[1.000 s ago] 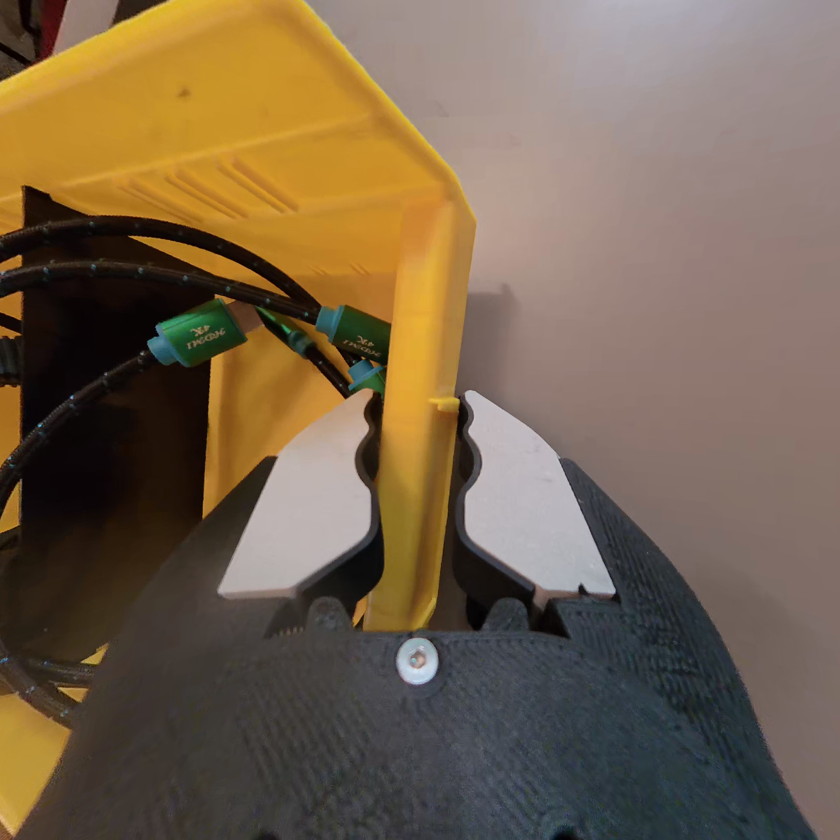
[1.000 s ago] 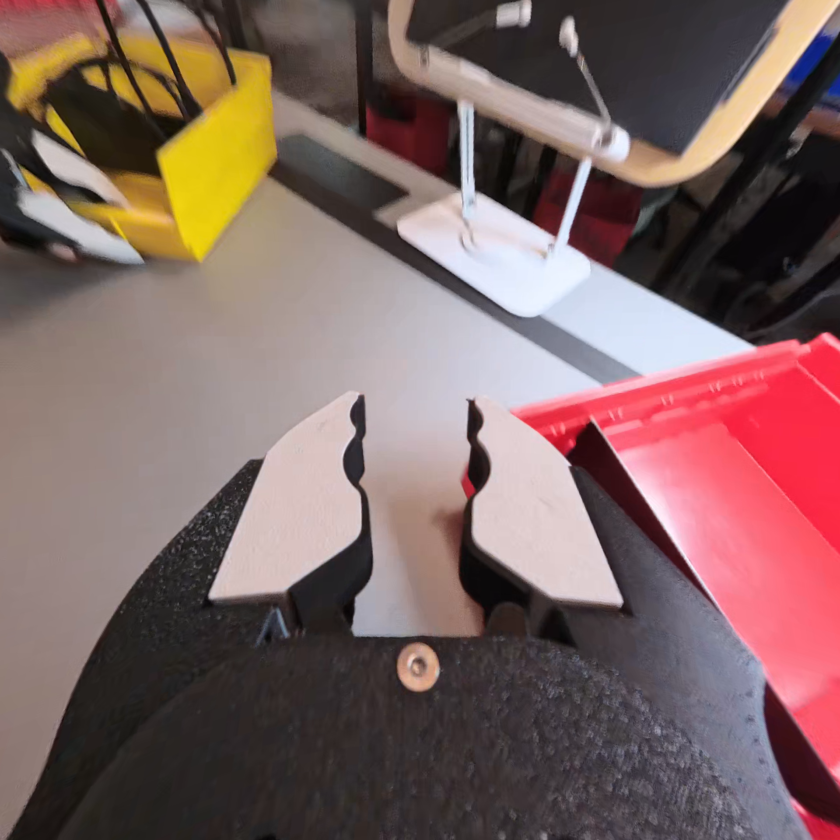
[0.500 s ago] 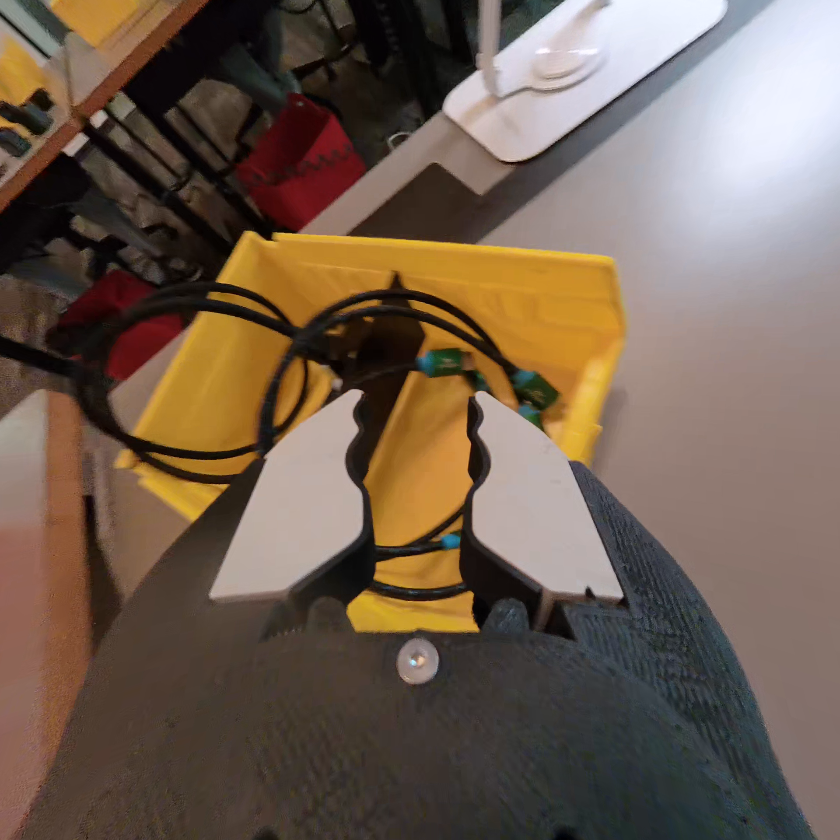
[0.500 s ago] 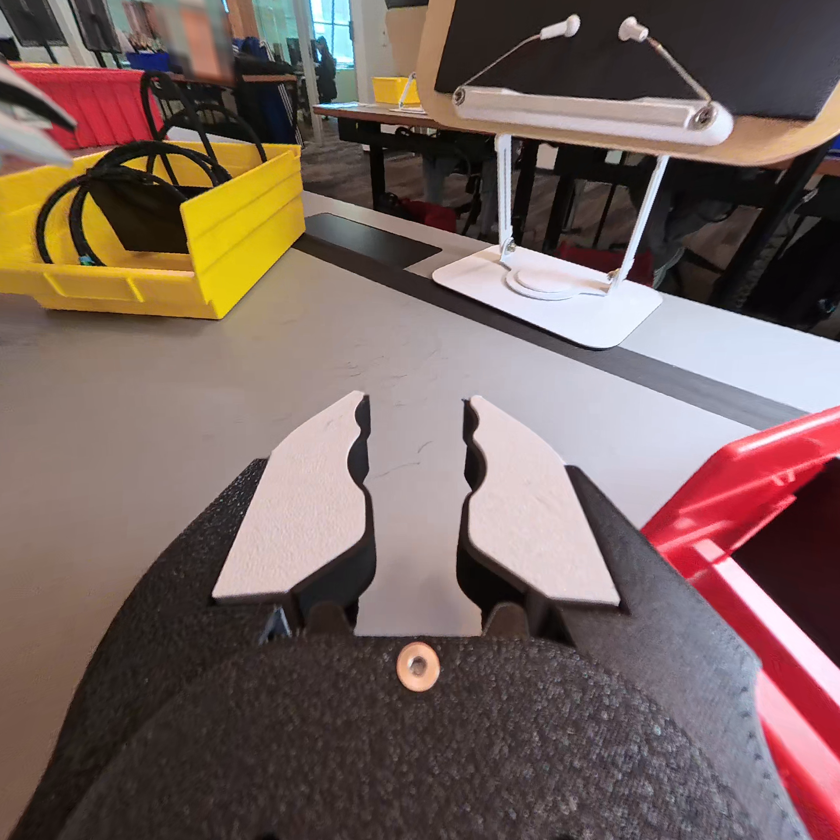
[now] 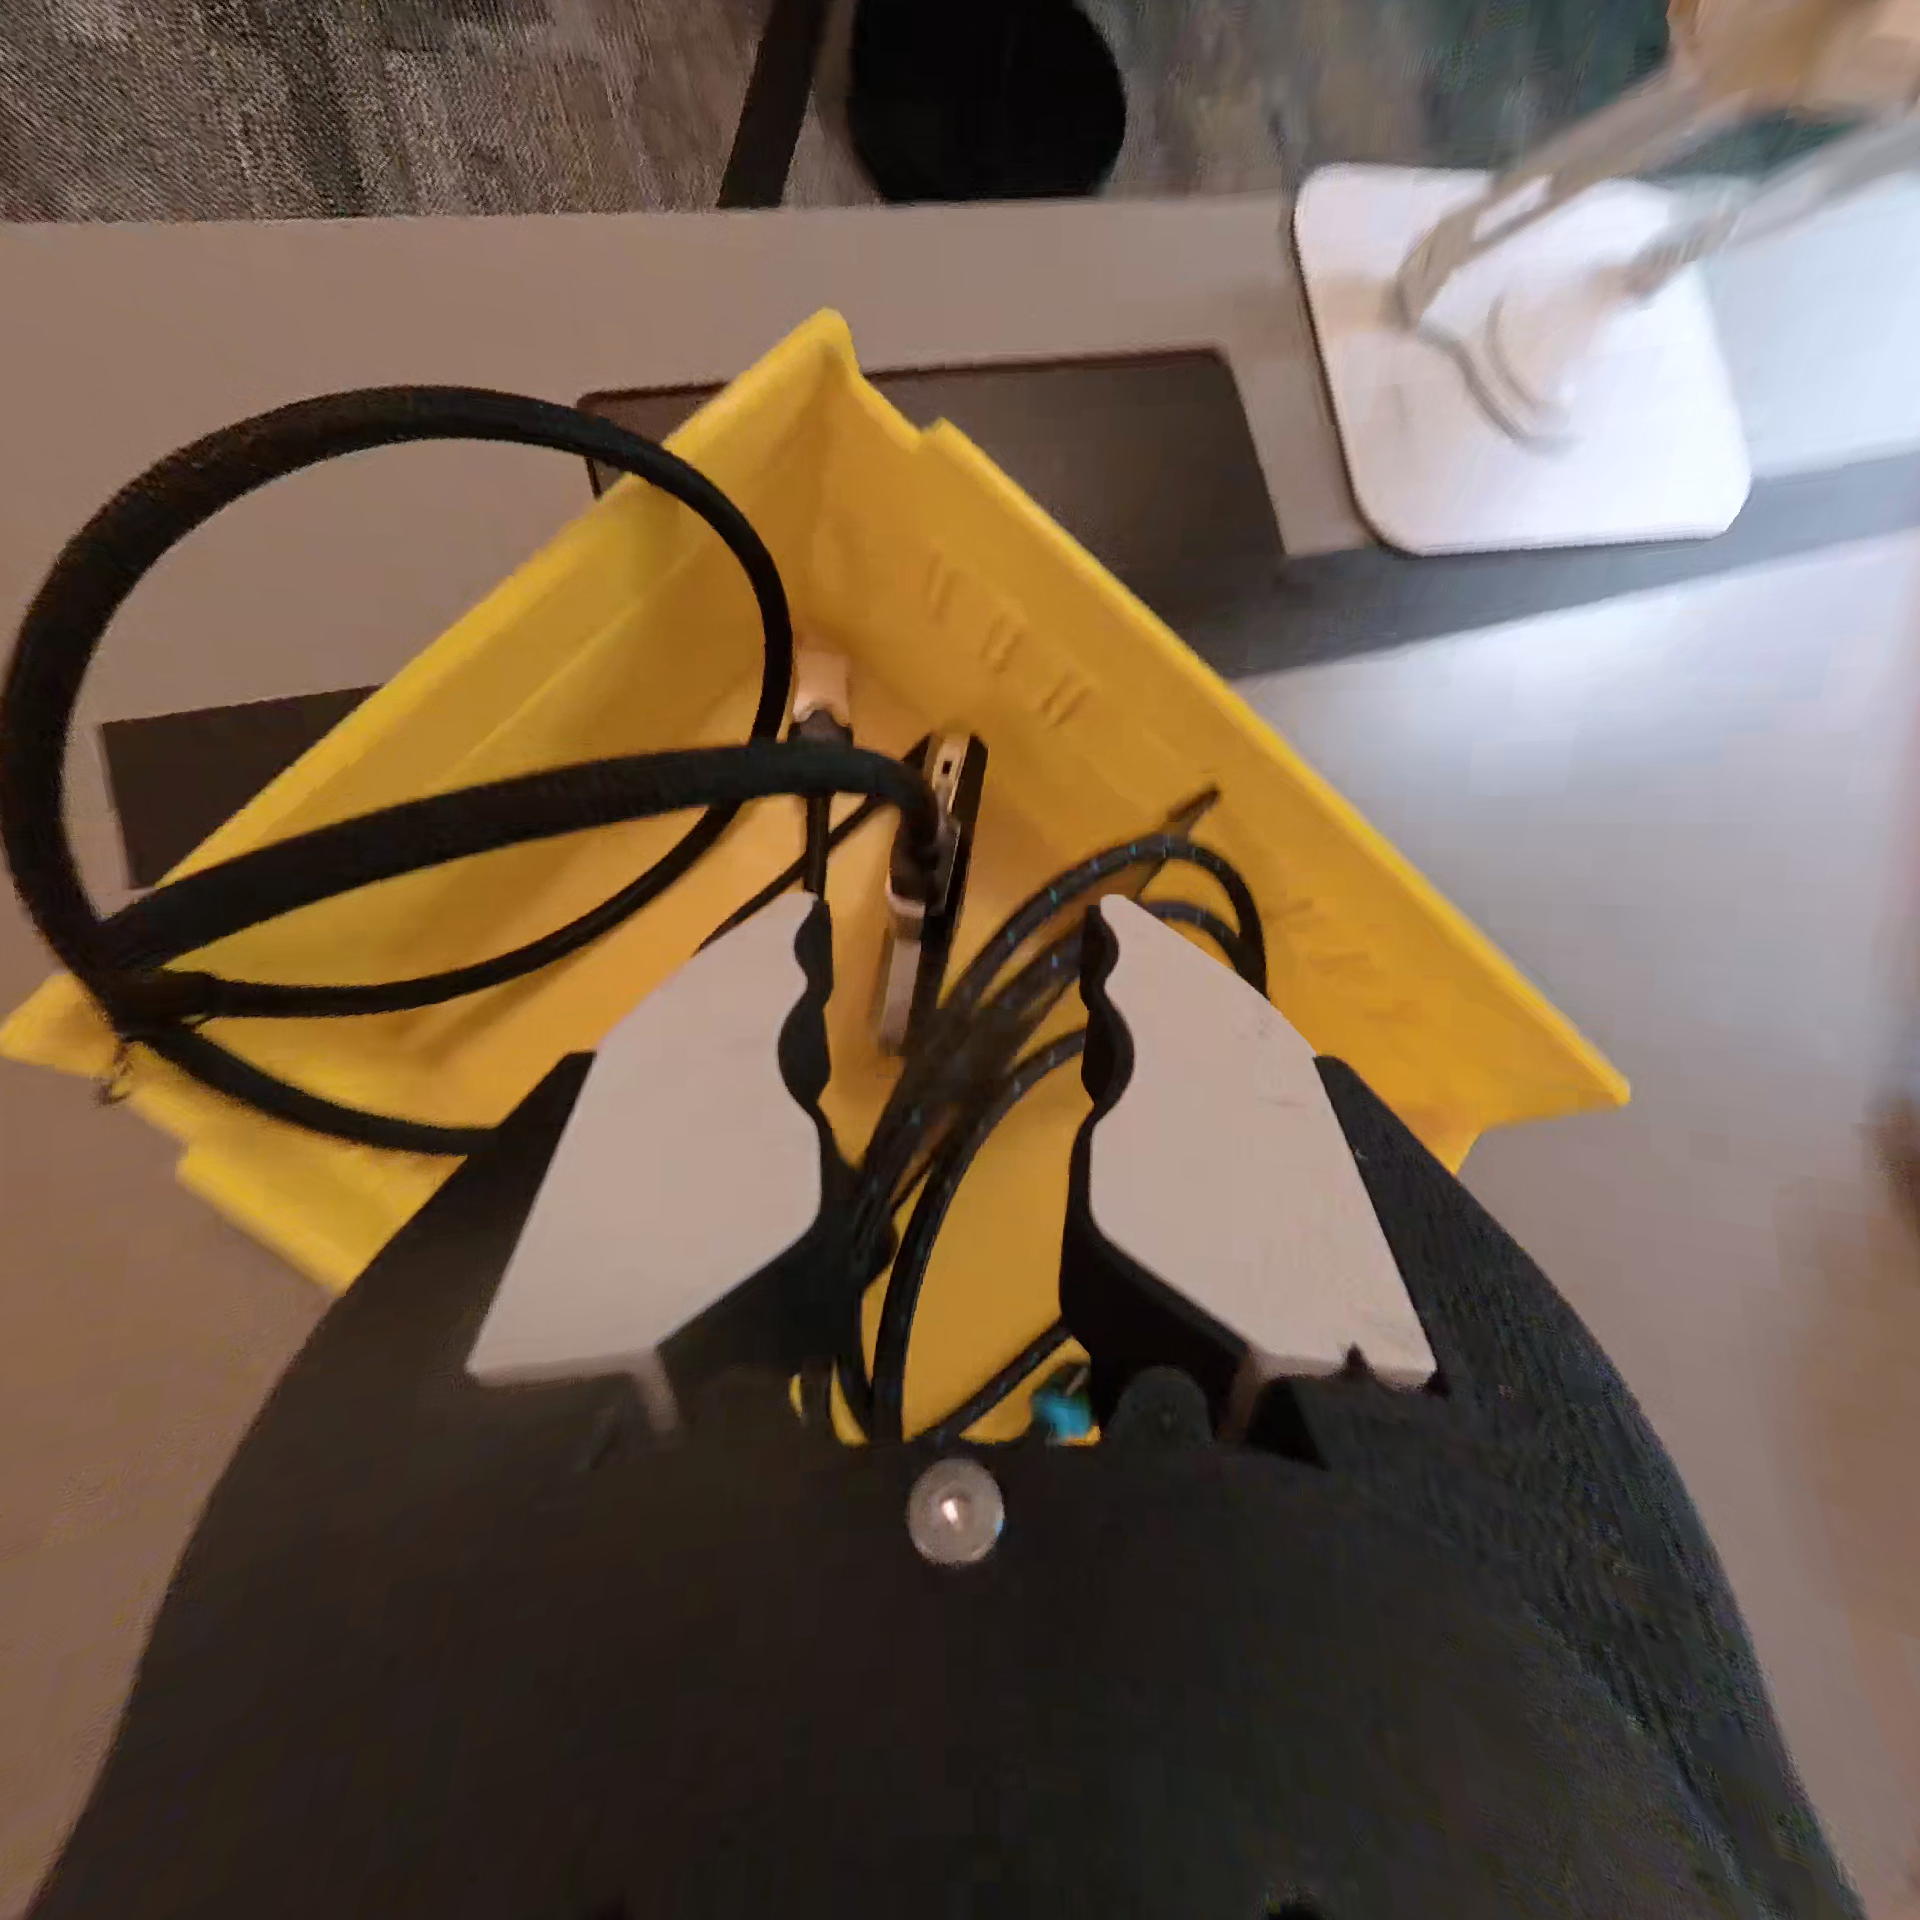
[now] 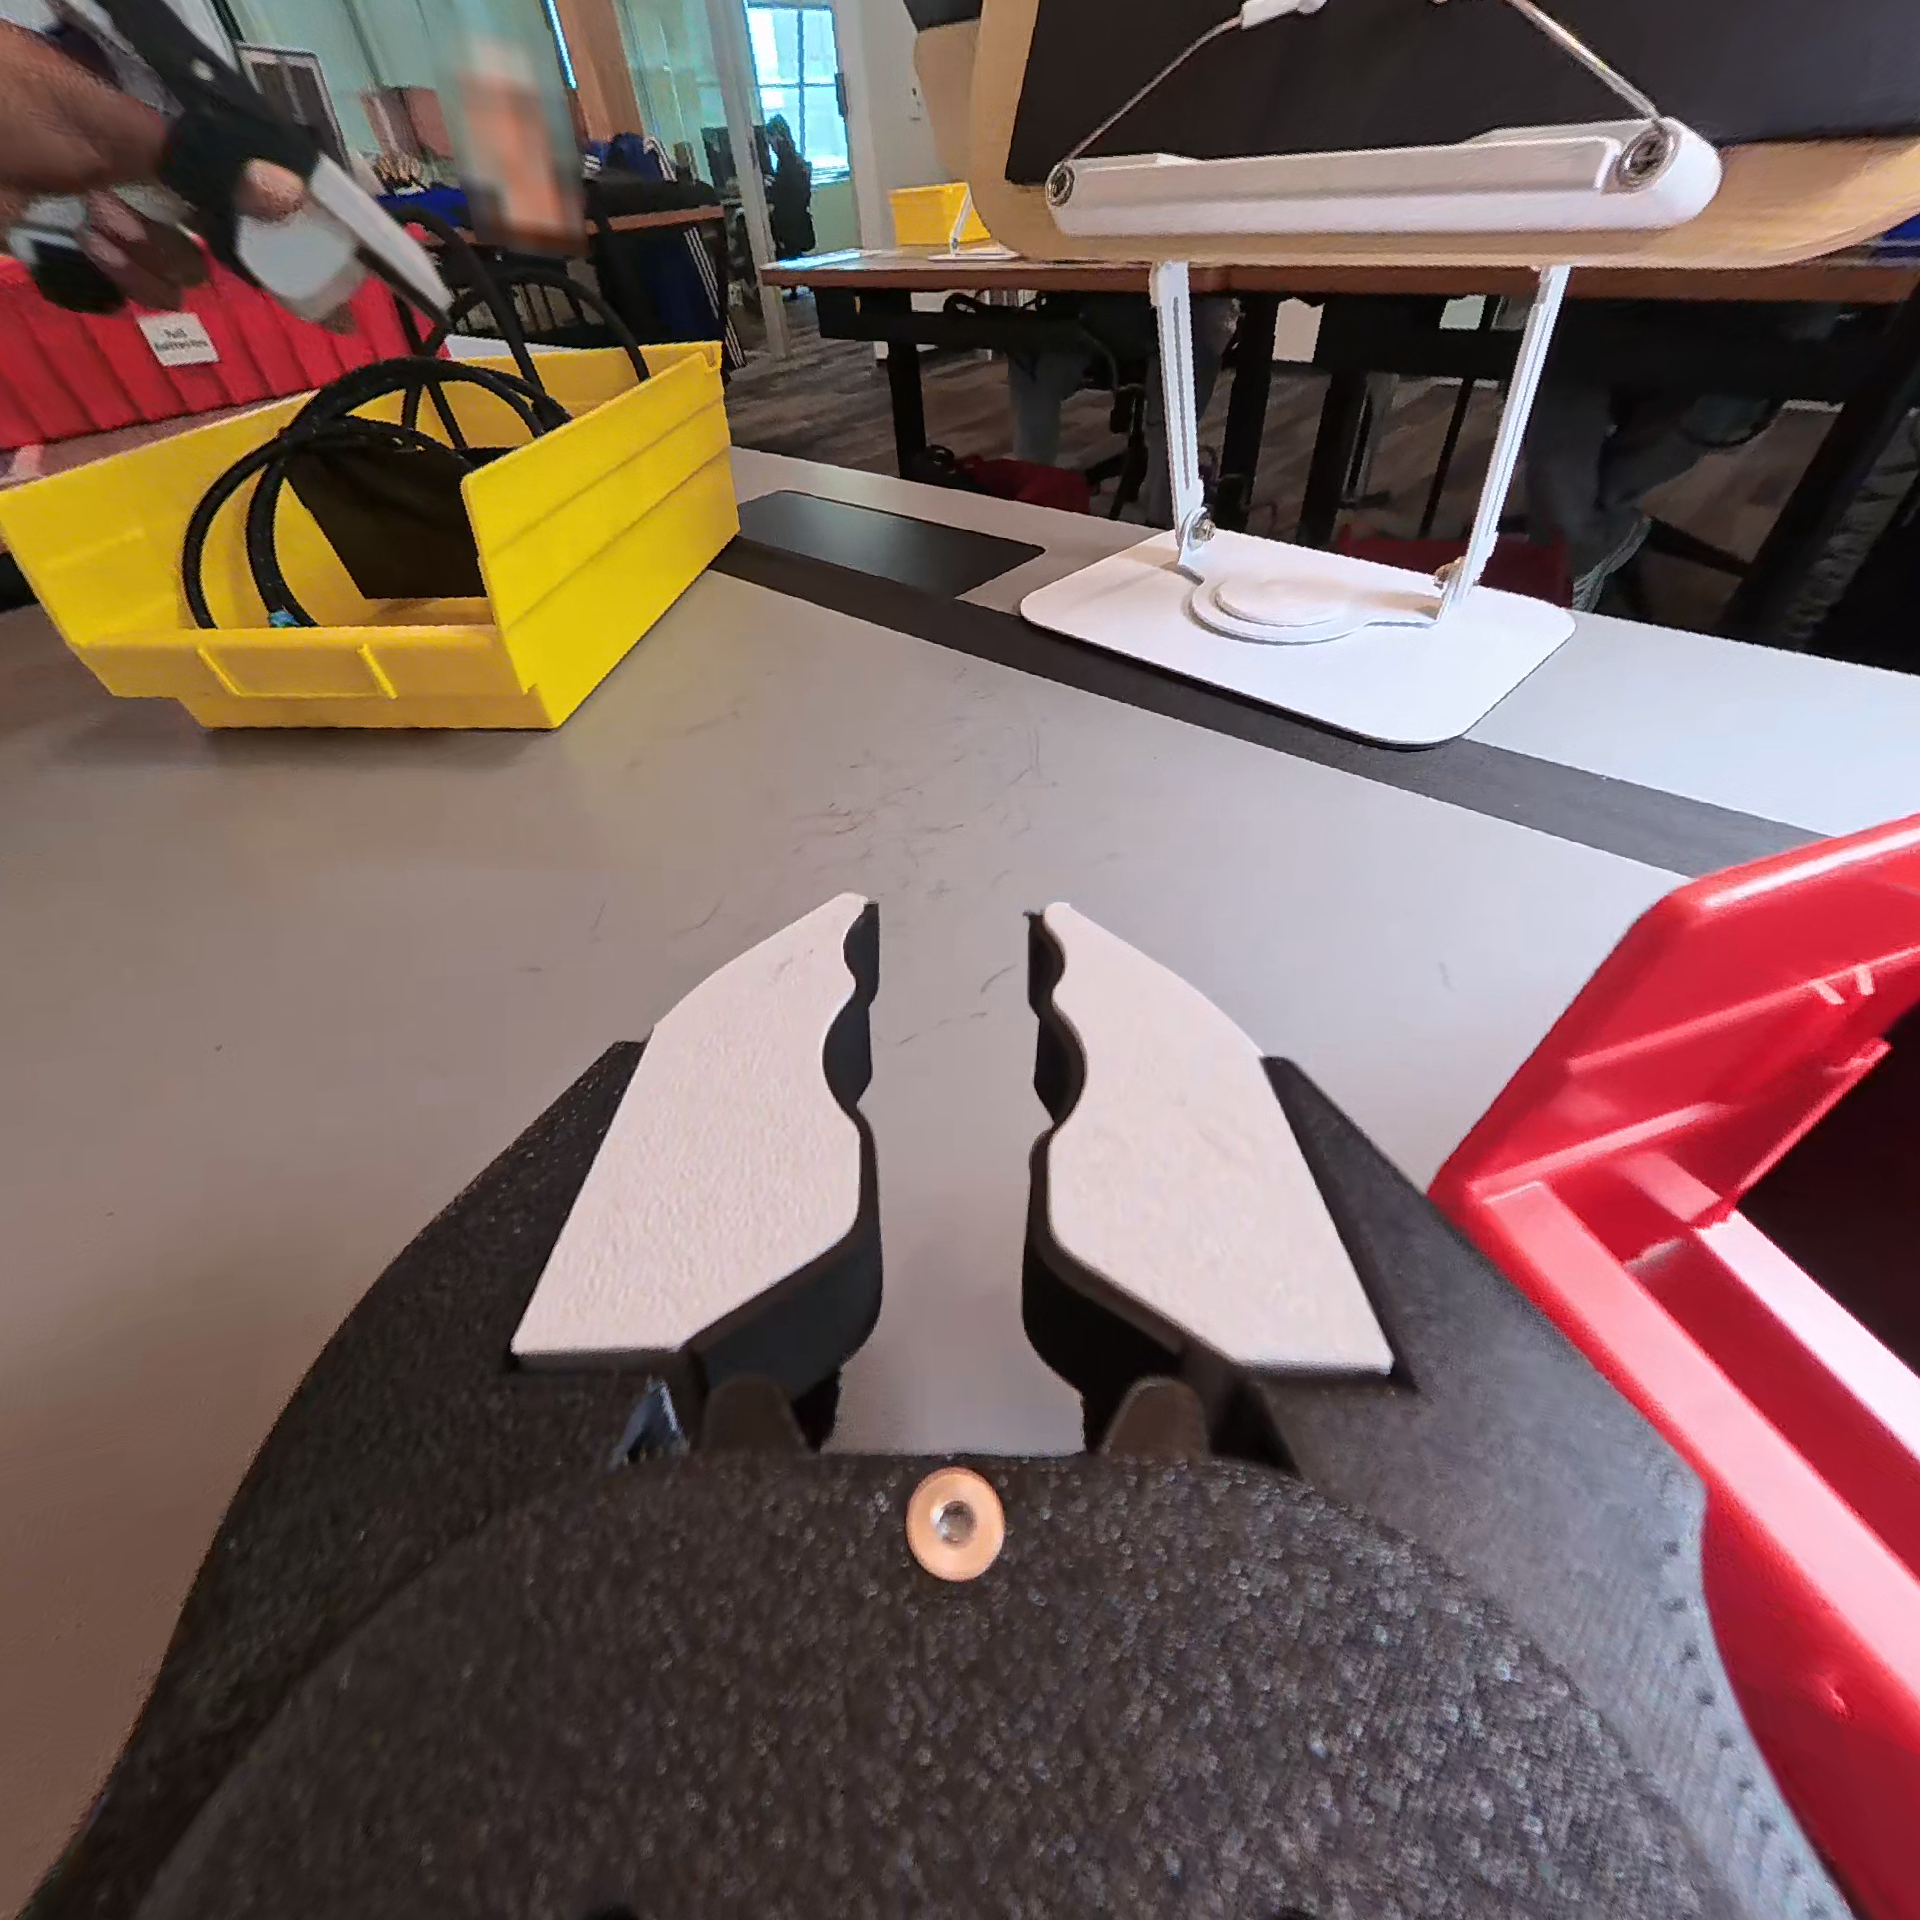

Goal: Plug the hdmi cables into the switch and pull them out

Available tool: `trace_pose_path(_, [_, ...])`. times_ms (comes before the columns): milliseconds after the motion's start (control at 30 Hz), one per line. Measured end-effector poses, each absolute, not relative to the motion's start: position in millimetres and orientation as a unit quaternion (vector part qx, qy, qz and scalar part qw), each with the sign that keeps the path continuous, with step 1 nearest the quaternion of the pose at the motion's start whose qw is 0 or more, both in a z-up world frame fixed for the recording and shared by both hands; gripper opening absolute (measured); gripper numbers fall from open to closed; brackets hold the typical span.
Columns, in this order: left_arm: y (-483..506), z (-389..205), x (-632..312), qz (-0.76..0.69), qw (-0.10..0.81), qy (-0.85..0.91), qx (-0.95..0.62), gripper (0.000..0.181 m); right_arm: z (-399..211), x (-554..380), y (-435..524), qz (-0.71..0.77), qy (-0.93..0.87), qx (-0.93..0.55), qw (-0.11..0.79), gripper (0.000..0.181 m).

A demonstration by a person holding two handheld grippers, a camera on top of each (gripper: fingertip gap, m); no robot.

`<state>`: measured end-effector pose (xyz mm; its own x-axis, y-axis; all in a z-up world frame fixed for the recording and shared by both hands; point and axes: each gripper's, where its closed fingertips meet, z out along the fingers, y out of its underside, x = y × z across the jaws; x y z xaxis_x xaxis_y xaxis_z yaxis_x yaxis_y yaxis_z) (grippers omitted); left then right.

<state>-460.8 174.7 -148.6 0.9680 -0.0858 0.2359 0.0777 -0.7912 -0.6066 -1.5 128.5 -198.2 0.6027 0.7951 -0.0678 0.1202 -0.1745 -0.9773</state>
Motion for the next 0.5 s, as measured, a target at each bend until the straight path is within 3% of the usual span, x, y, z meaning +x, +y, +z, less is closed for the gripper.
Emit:
trace_pose_path(133, [201.0, -164.4, -463.9, -0.176, 0.340, -0.078, -0.921, 0.041, -197.3, -3.5, 126.3, 0.310, -0.327, -0.700, 0.554, 0.023])
trace_pose_path(333, [209.7, -180.1, -454.5, -0.157, 0.297, -0.034, -0.941, 0.016, -198.1, -4.2, 125.9, 0.320, -0.328, -0.701, 0.547, 0.022])
trace_pose_path(500, [214.1, -133.1, -455.8, -0.097, 0.343, 0.009, -0.934, 0.007, -197.6, -3.9, 126.6, 0.320, -0.331, -0.699, 0.547, 0.021])
